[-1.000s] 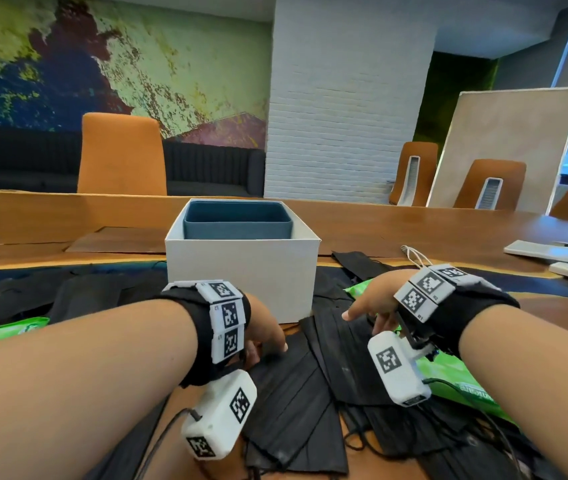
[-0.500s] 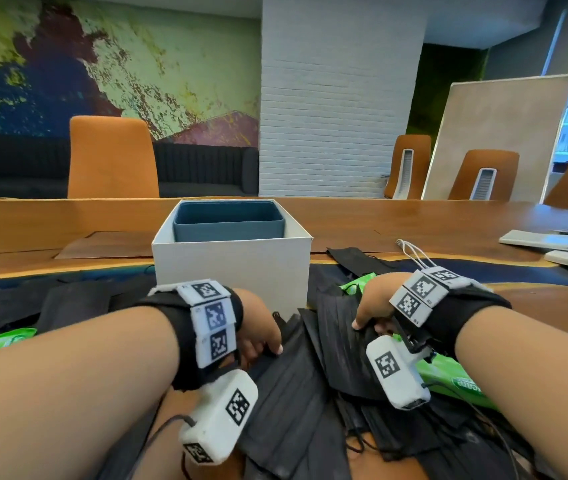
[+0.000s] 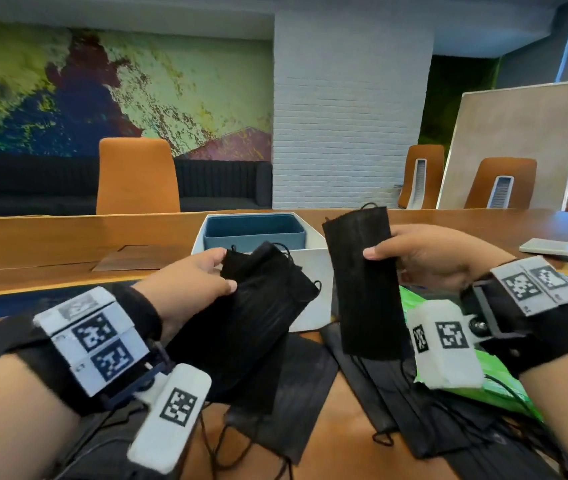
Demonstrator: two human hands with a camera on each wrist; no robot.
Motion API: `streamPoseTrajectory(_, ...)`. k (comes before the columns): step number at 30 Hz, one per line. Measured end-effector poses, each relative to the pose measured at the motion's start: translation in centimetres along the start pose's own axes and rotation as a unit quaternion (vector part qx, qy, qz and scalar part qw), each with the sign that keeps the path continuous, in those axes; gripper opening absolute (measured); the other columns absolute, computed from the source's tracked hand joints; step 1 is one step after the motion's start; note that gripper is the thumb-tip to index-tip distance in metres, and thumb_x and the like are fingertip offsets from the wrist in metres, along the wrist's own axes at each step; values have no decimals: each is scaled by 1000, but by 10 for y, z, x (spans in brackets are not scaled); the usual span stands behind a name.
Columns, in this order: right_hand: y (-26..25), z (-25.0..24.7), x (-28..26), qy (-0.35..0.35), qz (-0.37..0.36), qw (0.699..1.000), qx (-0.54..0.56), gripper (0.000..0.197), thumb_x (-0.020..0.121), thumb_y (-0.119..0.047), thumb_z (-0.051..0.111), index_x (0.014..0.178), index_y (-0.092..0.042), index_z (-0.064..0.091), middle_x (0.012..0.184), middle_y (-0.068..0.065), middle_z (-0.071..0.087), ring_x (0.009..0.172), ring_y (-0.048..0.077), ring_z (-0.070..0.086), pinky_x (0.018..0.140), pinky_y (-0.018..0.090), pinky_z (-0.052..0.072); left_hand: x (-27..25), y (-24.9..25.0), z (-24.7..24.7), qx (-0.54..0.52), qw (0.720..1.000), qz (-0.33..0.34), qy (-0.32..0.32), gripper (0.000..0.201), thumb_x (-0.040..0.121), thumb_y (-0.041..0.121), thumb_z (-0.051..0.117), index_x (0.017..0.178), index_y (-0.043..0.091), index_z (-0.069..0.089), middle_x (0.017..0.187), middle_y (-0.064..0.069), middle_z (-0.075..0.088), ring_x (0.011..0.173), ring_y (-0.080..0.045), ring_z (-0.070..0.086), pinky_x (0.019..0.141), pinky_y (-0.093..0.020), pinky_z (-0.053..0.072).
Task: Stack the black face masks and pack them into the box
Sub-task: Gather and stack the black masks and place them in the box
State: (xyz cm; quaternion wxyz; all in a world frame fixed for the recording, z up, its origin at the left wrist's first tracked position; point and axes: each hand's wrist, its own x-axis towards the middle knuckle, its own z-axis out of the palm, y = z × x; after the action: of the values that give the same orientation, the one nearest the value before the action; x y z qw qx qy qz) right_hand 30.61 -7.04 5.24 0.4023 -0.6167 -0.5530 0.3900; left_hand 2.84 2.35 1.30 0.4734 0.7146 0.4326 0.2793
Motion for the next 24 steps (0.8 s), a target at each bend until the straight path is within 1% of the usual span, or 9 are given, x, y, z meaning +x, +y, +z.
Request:
streamPoseTrajectory(4, -19, 16, -9, 30, -76, 993, 80, 29, 92, -10, 52, 119, -6, 61, 120, 15, 66, 115, 32, 60, 104, 47, 39, -6, -8, 0, -147, 989, 1, 18, 34, 96, -7, 39, 114, 16, 57, 115, -14, 65, 112, -28, 59, 103, -48, 41)
streamPoseTrajectory(7, -27, 34, -6, 17, -102, 990, 93, 23, 92, -9, 52, 113, -8, 63, 109, 8, 71, 100, 20, 66, 87, 35, 50, -2, -10, -2, -194, 981, 20, 9, 37, 96, -8, 36, 123, 11, 54, 119, -15, 63, 114, -28, 57, 102, -48, 41)
streamPoseTrajectory(8, -27, 40, -2, 16, -104, 990, 98, 22, 92, -8, 53, 111, -8, 64, 107, 7, 72, 98, 18, 66, 83, 32, 51, -1, -9, -2, -210, 977, 26, 6, 37, 96, -8, 35, 123, 10, 54, 117, -14, 63, 111, -27, 58, 98, -46, 44)
streamPoseTrajectory(10, -22, 52, 7, 22, -106, 987, 117, 24, 91, -7, 55, 113, -5, 64, 111, 9, 70, 102, 19, 65, 89, 35, 50, 3, -7, -4, -221, 974, 43, 3, 36, 96, -6, 35, 120, 11, 55, 108, -11, 65, 96, -22, 61, 81, -38, 50)
streamPoseTrajectory(11, -19, 58, 13, 26, -105, 986, 130, 25, 90, -6, 55, 114, -4, 63, 112, 10, 70, 103, 20, 64, 92, 37, 48, 4, -6, -5, -227, 973, 50, 2, 35, 97, -5, 35, 119, 12, 56, 104, -10, 65, 89, -19, 60, 72, -35, 49)
streamPoseTrajectory(13, -11, 67, 24, 31, -102, 981, 162, 25, 90, -5, 55, 113, -7, 64, 108, 7, 70, 101, 19, 63, 90, 36, 48, 8, -4, -9, -256, 965, 57, 0, 33, 98, -3, 36, 118, 15, 56, 99, -7, 66, 81, -16, 60, 64, -31, 49)
streamPoseTrajectory(16, 0, 87, 41, 17, -88, 976, 198, 23, 90, -4, 54, 109, -13, 64, 100, 1, 71, 94, 15, 63, 85, 32, 47, 12, -11, -15, -308, 949, 71, -3, 31, 98, -1, 36, 114, 16, 57, 95, -6, 69, 78, -15, 65, 64, -32, 53)
streamPoseTrajectory(20, 5, 111, 63, -7, -78, 980, 185, 27, 91, -7, 56, 116, -15, 63, 114, 6, 70, 100, 18, 64, 88, 33, 47, 12, -28, -22, -341, 937, 79, -14, 31, 98, 0, 36, 111, 16, 59, 93, -5, 72, 78, -15, 70, 61, -31, 57)
streamPoseTrajectory(24, 7, 123, 77, 19, -90, 979, 180, 32, 89, -5, 60, 119, -16, 60, 112, 6, 69, 106, 23, 64, 79, 34, 52, 14, -41, -26, -351, 933, 81, 7, 31, 98, 3, 37, 115, 15, 59, 102, -7, 68, 85, -16, 65, 67, -32, 58)
